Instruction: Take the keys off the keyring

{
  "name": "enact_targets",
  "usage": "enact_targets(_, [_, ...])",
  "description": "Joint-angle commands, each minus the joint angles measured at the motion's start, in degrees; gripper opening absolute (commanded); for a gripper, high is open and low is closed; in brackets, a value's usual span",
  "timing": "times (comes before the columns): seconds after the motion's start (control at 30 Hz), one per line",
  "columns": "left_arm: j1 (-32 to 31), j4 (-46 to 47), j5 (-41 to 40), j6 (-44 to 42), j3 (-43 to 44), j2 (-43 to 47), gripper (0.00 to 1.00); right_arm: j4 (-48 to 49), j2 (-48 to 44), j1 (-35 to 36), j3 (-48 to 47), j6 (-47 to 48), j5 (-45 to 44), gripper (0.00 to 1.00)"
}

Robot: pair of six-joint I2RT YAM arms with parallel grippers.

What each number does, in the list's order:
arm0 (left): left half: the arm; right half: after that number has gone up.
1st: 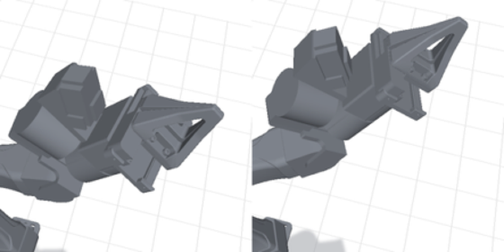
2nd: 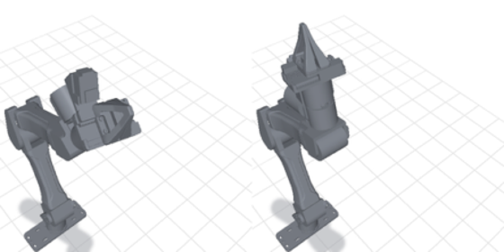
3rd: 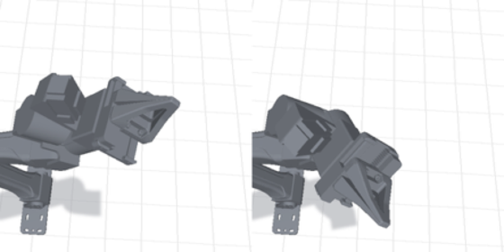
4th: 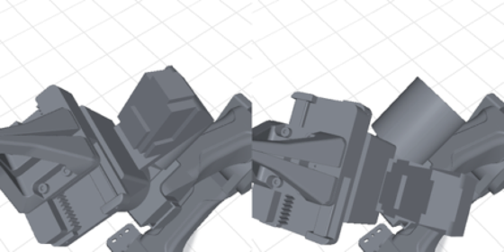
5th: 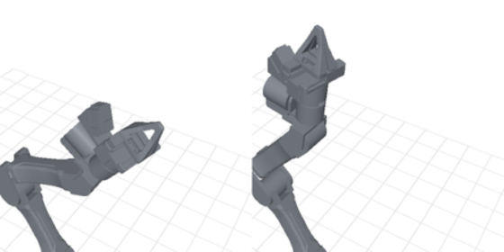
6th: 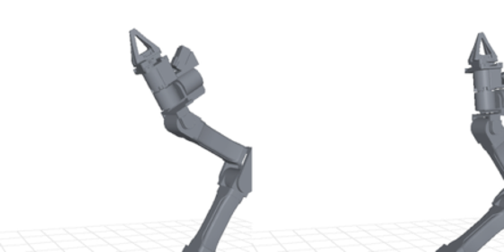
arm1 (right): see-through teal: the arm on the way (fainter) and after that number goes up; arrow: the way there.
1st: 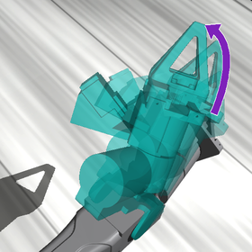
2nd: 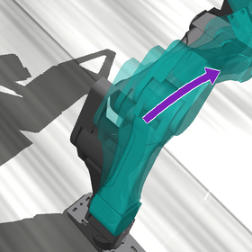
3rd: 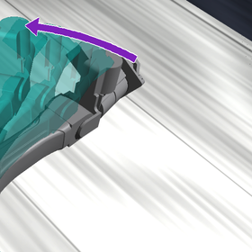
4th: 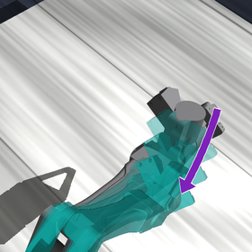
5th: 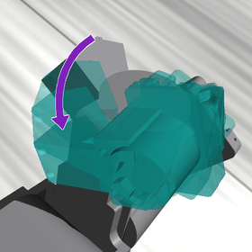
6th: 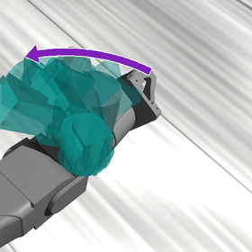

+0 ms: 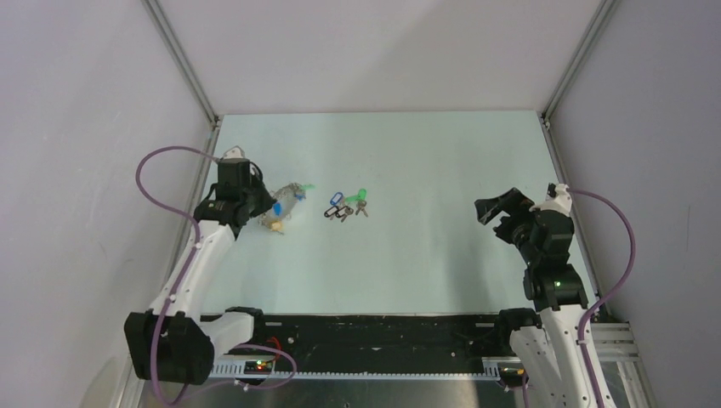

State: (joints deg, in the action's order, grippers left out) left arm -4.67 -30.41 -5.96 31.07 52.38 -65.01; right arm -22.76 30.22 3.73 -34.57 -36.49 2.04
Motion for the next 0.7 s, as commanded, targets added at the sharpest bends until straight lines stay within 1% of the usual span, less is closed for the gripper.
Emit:
enact_targets(0.0, [-1.6, -1.9, 8.5, -0.6, 3.1, 5.2, 0.0, 4.4, 1.6, -0.2, -2.2, 1.6, 7.8, 1.0])
enact_targets(0.03, [-2.2, -2.3, 10.8, -1.5, 3.4, 5.7, 0.0, 6.7, 2.7, 0.1, -2.2, 3.3, 13.6, 1.0])
enact_targets(0.07, [-3.3, -2.6, 11.9, -2.0, 4.1, 6.6, 0.0, 7.9, 3.4, 0.4, -2.3, 3.8, 16.1, 1.0])
enact_targets(0.1, [-3.9, -3.0, 14.9, -3.2, 4.4, 6.9, 0.0, 10.1, 4.8, 1.2, -2.3, 4.6, 20.6, 1.0])
enact_targets(0.17, [-6.2, -4.7, 18.7, -5.5, 6.1, 7.1, 0.0, 13.5, 7.0, 3.4, -2.2, 5.9, 25.9, 1.0])
enact_targets(0.2, [-8.1, -5.5, 19.6, -6.1, 7.5, 6.9, 0.0, 15.8, 7.7, 5.6, -2.2, 7.5, 27.4, 1.0])
enact_targets(0.23, [-9.2, -6.9, 19.7, -7.6, 8.3, 6.7, 0.0, 16.8, 9.1, 6.7, -2.3, 8.5, 29.9, 1.0])
enact_targets(0.27, [-11.4, -7.6, 19.6, -8.3, 9.8, 6.4, 0.0, 18.9, 9.8, 9.4, -2.3, 11.1, 31.1, 0.99])
enact_targets(0.3, [-13.5, -8.7, 19.6, -9.6, 11.2, 5.9, 0.0, 19.8, 11.0, 11.0, -2.3, 12.4, 32.6, 0.97])
enact_targets(0.33, [-14.5, -9.2, 19.6, -10.1, 12.0, 5.7, 0.0, 21.3, 11.5, 14.3, -2.3, 15.2, 32.7, 0.96])
enact_targets(0.37, [-16.4, -9.8, 19.7, -11.2, 13.5, 5.2, 0.0, 21.7, 12.3, 16.1, -2.3, 16.6, 31.9, 0.94])
enact_targets(0.4, [-17.3, -10.1, 19.7, -11.7, 14.2, 5.0, 0.0, 23.8, 12.7, 19.8, -2.3, 20.1, 31.4, 0.94])
enact_targets(0.43, [-19.0, -10.7, 19.6, -12.7, 15.7, 4.3, 0.0, 24.5, 13.6, 21.7, -2.3, 22.1, 29.9, 0.91])
enact_targets(0.47, [-19.8, -10.9, 19.4, -13.1, 16.5, 4.0, 0.0, 25.7, 14.0, 25.7, -2.4, 26.0, 29.0, 0.9])
enact_targets(0.5, [-21.3, -11.3, 19.2, -13.9, 18.2, 3.5, 0.0, 26.4, 15.1, 27.5, -2.4, 27.9, 26.8, 0.84])
enact_targets(0.53, [-22.0, -11.4, 18.3, -14.1, 18.9, 3.3, 0.0, 28.1, 16.4, 31.3, -2.4, 31.4, 25.5, 0.77])
enact_targets(0.57, [-23.2, -11.5, 18.0, -14.5, 20.3, 2.9, 0.0, 28.9, 17.2, 33.0, -2.5, 33.1, 21.8, 0.76])
enact_targets(0.6, [-23.9, -11.6, 17.7, -14.7, 21.2, 2.6, 0.0, 30.3, 18.6, 36.4, -2.6, 36.5, 18.4, 0.75])
enact_targets(0.67, [-25.4, -11.6, 16.7, -15.0, 23.3, 1.9, 0.0, 31.7, 20.6, 40.8, -3.4, 41.7, 15.5, 0.75])
